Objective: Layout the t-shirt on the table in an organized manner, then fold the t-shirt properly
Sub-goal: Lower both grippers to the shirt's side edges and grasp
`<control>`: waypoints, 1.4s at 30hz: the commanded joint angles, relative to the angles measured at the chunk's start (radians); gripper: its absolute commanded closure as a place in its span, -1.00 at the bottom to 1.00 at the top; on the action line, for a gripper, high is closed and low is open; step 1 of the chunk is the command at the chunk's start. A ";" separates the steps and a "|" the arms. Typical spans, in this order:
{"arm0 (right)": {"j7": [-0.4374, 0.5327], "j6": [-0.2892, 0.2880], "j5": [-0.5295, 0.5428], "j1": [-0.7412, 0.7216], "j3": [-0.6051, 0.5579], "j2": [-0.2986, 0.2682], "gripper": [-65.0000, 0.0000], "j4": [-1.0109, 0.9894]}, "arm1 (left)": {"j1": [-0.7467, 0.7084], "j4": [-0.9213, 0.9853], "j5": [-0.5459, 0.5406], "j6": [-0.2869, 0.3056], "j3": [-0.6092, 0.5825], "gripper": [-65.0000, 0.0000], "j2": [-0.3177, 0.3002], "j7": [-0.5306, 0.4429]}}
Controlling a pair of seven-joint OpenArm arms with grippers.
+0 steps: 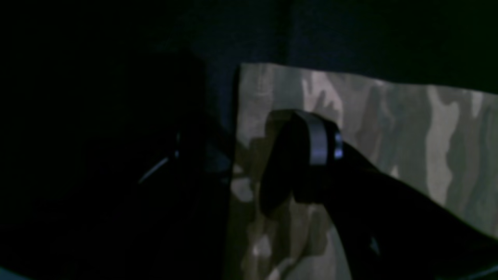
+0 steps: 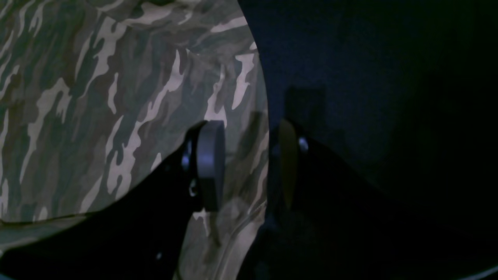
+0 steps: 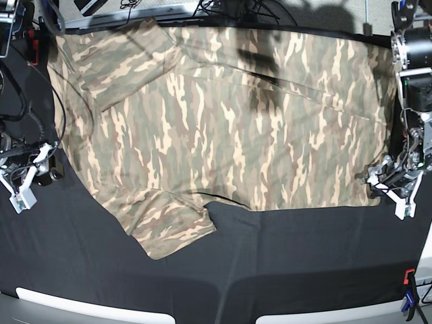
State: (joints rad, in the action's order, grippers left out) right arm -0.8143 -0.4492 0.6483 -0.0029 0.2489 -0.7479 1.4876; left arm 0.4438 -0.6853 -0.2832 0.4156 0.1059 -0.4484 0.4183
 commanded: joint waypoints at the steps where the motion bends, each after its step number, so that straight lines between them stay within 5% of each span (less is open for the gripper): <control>1: 0.013 -0.008 0.015 -0.019 0.011 -0.025 0.31 0.014 | 0.024 -0.012 -0.010 0.004 0.003 0.02 -0.009 0.016; 5: 0.013 -0.008 0.015 -0.019 0.011 -0.025 0.30 0.014 | 0.024 -0.012 -0.075 0.018 0.003 0.05 -0.009 0.078; 8: 0.015 -0.008 0.018 -0.019 0.011 -0.025 0.30 0.014 | 0.024 -0.012 -0.144 0.116 0.003 0.22 -0.008 0.118; 11: 0.014 -0.008 0.018 -0.019 0.011 -0.025 0.30 0.014 | 0.024 -0.012 -0.163 0.135 0.003 0.35 -0.003 0.128; 16: 0.084 -0.016 0.017 -0.019 0.011 -0.024 0.21 0.013 | 0.024 -0.012 -0.163 0.134 0.003 1.00 -0.003 0.119; 20: 0.144 -0.034 -0.001 -0.046 0.011 0.011 -0.05 0.003 | 0.024 -0.012 -0.164 0.134 0.003 1.00 -0.003 0.108; 24: 0.108 -0.052 -0.003 -0.168 -0.011 0.081 -0.06 -0.071 | 0.024 -0.012 -0.163 0.134 0.003 1.00 -0.003 0.109; 31: -0.016 -0.044 -0.089 -0.487 -0.242 0.097 -0.06 -0.403 | 0.024 -0.012 -0.164 0.132 0.003 1.00 -0.003 0.109; 38: 0.005 -0.068 -0.109 -0.711 -0.443 0.113 -0.05 -0.788 | 0.024 -0.012 -0.164 0.131 0.003 1.00 -0.003 0.109; 42: 0.061 -0.068 -0.221 -0.782 -0.520 0.143 -0.05 -0.947 | 0.024 -0.012 -0.164 0.131 0.003 1.00 -0.003 0.109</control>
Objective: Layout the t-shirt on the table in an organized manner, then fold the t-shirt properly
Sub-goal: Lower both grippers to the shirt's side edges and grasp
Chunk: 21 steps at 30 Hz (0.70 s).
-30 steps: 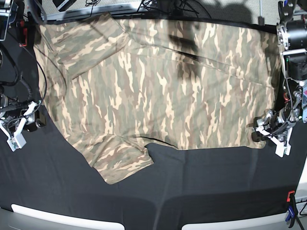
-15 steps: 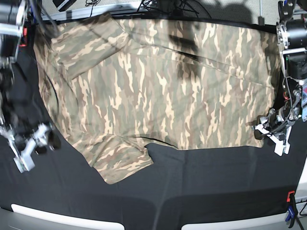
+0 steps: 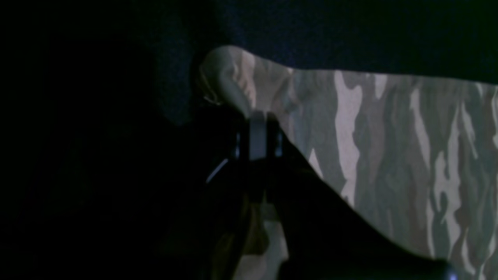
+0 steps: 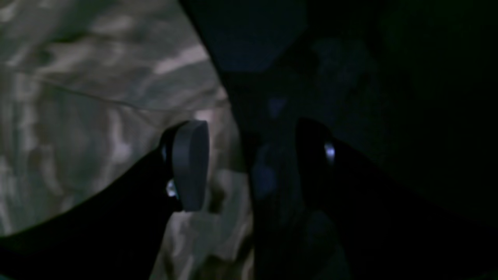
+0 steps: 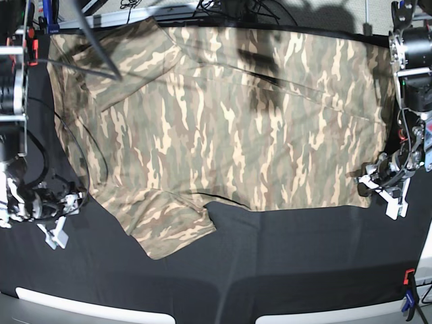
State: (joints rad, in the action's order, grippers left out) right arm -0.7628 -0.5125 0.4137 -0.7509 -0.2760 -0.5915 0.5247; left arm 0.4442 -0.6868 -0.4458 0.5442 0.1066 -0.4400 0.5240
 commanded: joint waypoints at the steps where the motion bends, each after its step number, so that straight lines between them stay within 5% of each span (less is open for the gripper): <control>1: 0.030 -0.004 -0.007 -0.046 -0.006 -0.002 -0.05 -0.021 | 0.024 -0.010 -0.002 0.003 0.002 1.00 -0.011 0.003; 8: 0.131 -0.005 -0.144 -0.079 -0.014 0.079 -0.05 -0.169 | 0.024 -0.010 -0.002 0.003 0.002 1.00 -0.011 0.003; 16: 0.077 -0.061 -0.095 -0.080 -0.014 0.091 -0.03 -0.176 | 0.021 -0.010 -0.002 0.003 0.002 1.00 -0.011 0.003; 21: 0.061 -0.093 -0.029 -0.080 -0.014 0.087 0.54 -0.176 | 0.021 -0.010 -0.002 0.003 0.002 1.00 -0.011 0.000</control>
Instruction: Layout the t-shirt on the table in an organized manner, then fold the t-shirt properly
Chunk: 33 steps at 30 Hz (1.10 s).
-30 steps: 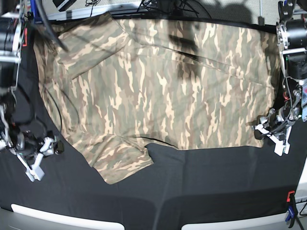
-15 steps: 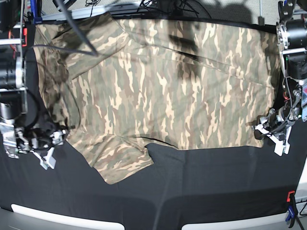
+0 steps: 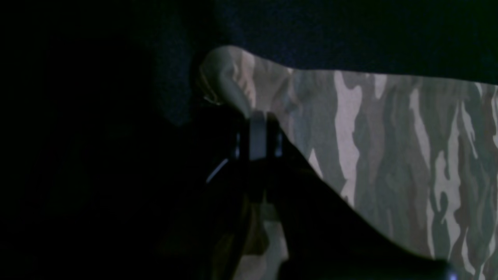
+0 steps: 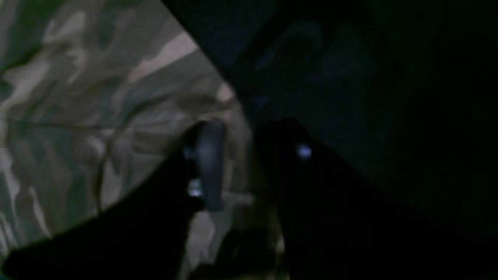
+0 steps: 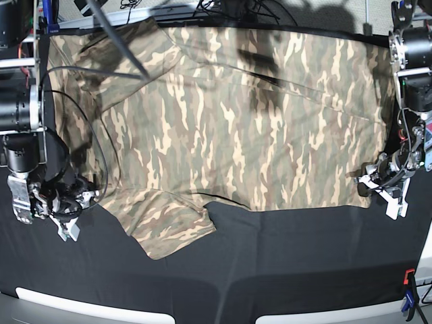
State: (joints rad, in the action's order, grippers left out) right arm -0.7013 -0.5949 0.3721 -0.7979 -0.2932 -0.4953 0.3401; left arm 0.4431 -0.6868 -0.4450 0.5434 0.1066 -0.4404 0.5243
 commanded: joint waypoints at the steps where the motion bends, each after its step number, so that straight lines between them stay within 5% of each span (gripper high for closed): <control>1: -0.007 -0.012 0.013 -0.032 0.003 -0.009 0.69 0.008 | 0.023 -0.010 -0.003 0.003 0.002 1.00 -0.011 -0.001; 4: -0.010 -0.011 0.010 -0.033 0.003 -0.012 1.00 0.010 | 0.022 -0.010 -0.003 0.003 0.002 1.00 -0.006 -0.002; 8: -0.003 -0.021 0.010 -0.032 0.003 -0.020 1.00 0.013 | 0.023 -0.010 -0.039 0.004 0.003 1.00 0.000 -0.002; 11: -0.001 -0.103 0.010 -0.030 0.003 -0.027 1.00 0.035 | 0.023 -0.014 -0.098 0.004 0.003 1.00 0.000 -0.001; 17: -0.008 -0.103 0.104 0.005 0.005 -0.089 1.00 0.144 | 0.005 -0.101 -0.107 0.000 0.005 1.00 -0.001 0.047; 21: -0.014 -0.103 0.142 0.095 0.005 -0.154 1.00 0.288 | -0.062 -0.252 -0.106 -0.119 0.015 1.00 -0.008 0.045; 25: -0.012 -0.103 0.211 0.212 0.017 -0.217 1.00 0.457 | -0.153 -0.430 -0.107 -0.164 0.074 1.00 -0.008 0.027; 33: -0.026 -0.103 0.212 0.502 0.308 -0.245 1.00 0.838 | -0.294 -0.634 -0.109 -0.200 0.188 1.00 -0.006 0.029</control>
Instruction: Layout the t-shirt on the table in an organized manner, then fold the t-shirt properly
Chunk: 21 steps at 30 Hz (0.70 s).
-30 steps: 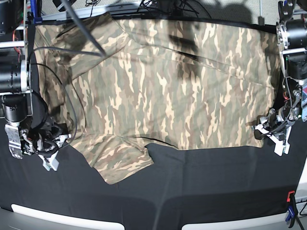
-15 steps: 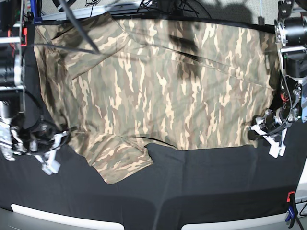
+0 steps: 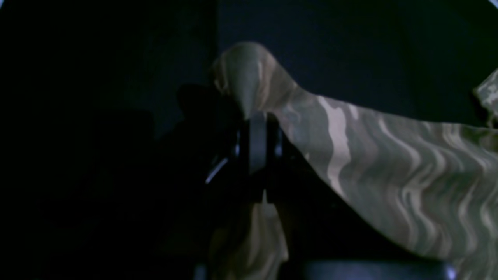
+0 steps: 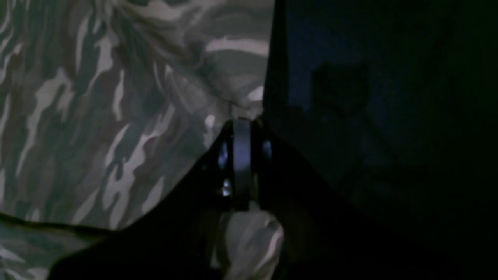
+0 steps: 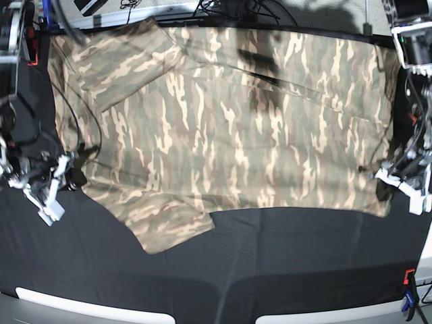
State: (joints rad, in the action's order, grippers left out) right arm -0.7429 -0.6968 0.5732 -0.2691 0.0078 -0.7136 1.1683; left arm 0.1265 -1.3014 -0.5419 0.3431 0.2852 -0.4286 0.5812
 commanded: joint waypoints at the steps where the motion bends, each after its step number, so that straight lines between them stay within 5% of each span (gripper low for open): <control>1: 0.013 -0.001 0.012 0.013 0.047 -0.026 1.00 0.053 | 0.007 -0.032 -0.019 0.000 0.018 1.00 -0.018 -0.028; 15: -0.043 -0.001 0.138 0.488 0.453 -0.020 1.00 0.459 | -0.259 -0.285 -0.065 0.000 0.161 1.00 -0.018 0.003; 21: -0.043 -0.001 0.138 0.625 0.624 0.084 1.00 0.558 | -0.358 -0.298 -0.061 0.001 0.161 1.00 -0.018 0.002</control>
State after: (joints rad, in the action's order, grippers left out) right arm -0.8089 -0.7002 0.6861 0.3634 0.6224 -0.6044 1.7100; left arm -0.2409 -1.5795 -0.5953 0.3435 0.4377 -0.4271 0.6071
